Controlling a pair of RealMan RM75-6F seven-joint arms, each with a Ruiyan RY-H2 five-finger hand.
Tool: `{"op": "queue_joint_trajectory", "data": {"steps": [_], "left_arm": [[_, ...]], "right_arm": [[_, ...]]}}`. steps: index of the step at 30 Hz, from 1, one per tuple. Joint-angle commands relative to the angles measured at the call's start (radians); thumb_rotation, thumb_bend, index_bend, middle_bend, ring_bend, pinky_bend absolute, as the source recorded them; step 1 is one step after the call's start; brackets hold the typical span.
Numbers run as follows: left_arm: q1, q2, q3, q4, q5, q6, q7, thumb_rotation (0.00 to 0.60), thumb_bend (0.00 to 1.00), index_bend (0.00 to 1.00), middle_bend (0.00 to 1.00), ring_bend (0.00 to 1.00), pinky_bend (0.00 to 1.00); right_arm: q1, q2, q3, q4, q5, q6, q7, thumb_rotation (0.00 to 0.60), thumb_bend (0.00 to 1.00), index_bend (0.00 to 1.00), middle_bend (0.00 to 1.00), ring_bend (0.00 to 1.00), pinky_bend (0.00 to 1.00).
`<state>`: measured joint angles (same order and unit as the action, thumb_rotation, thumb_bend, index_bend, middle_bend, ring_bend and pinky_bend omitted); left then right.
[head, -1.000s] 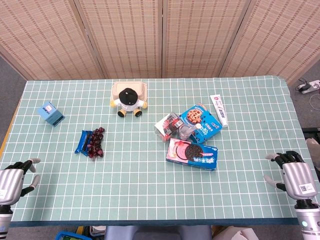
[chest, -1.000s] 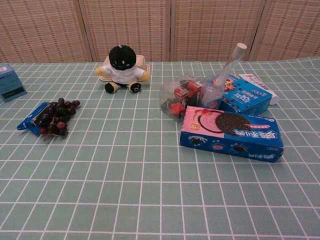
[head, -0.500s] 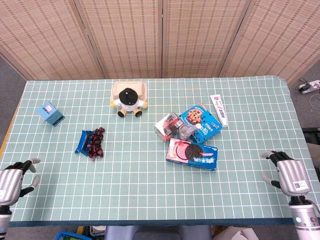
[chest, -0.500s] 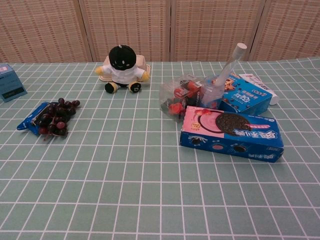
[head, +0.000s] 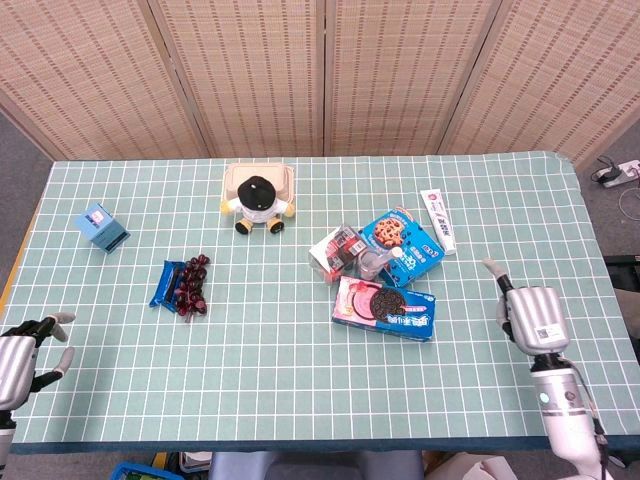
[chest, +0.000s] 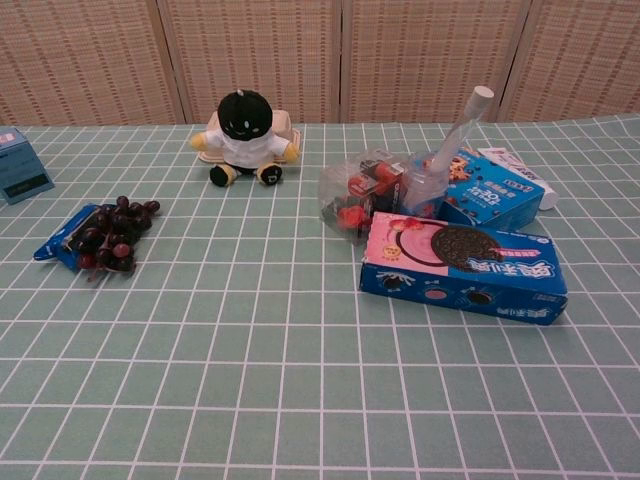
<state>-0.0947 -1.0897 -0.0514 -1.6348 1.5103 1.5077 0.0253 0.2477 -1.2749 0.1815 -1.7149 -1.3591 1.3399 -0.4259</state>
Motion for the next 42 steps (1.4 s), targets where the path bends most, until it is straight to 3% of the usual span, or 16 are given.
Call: {"op": "queue_joint_trajectory", "data": {"steps": [1, 15, 42], "left_arm": [[0.0, 0.004, -0.001, 0.0, 0.002, 0.002, -0.006, 0.6, 0.38, 0.4, 0.51, 0.42, 0.53], [0.01, 0.021, -0.014, -0.003, -0.022, 0.017, -0.029, 0.6, 0.38, 0.4, 0.51, 0.42, 0.53], [0.02, 0.029, -0.049, 0.004, -0.09, 0.02, -0.022, 0.6, 0.38, 0.4, 0.51, 0.42, 0.53]], "right_arm": [[0.051, -0.051, 0.031, -0.009, 0.05, -0.04, -0.061, 0.6, 0.96, 0.16, 1.0, 1.0, 1.0], [0.186, -0.202, 0.049, 0.049, 0.155, -0.124, -0.205, 0.6, 1.0, 0.16, 1.0, 1.0, 1.0], [0.304, -0.289, 0.036, 0.084, 0.215, -0.167, -0.264, 0.6, 1.0, 0.16, 1.0, 1.0, 1.0]]}}
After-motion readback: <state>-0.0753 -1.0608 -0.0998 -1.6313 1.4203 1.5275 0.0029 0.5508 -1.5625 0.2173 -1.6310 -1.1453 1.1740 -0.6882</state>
